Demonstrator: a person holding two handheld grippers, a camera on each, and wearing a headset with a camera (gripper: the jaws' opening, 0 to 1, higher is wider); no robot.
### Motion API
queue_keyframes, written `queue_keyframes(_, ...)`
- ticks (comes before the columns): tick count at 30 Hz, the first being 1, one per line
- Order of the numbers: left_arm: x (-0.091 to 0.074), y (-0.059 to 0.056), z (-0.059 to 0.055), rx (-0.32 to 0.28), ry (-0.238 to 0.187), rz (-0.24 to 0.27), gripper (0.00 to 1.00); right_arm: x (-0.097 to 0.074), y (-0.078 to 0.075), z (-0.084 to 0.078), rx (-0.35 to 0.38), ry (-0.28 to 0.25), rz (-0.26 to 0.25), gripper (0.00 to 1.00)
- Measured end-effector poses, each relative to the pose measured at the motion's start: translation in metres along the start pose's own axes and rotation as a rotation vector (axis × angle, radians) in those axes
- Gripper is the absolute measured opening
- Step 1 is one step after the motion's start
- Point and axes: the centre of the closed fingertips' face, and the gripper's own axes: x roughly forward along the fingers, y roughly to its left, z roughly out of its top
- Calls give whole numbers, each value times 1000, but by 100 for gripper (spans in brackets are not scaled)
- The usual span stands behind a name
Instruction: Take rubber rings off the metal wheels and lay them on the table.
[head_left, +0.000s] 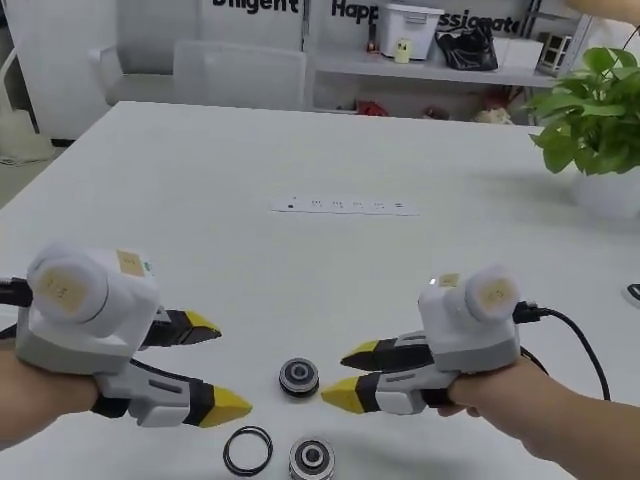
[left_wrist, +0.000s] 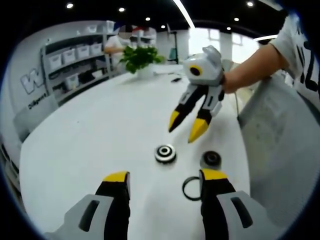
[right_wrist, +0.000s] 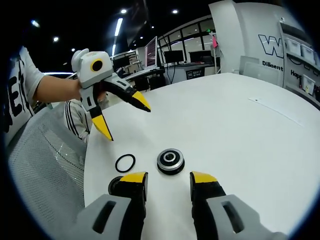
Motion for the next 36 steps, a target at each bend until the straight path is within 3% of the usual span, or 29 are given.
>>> queue_keyframes(10, 11, 1, 0, -3, 5, -13, 55, 6, -2, -2, -10, 1, 3, 32)
queue_keyframes(16, 16, 2, 2, -5, 4, -24, 47, 8, -2, -4, -18, 5, 4, 32)
queue_keyframes(36, 43, 1, 8, 7, 11, -65, 41, 12, 2, -10, -54, 23, 17, 33)
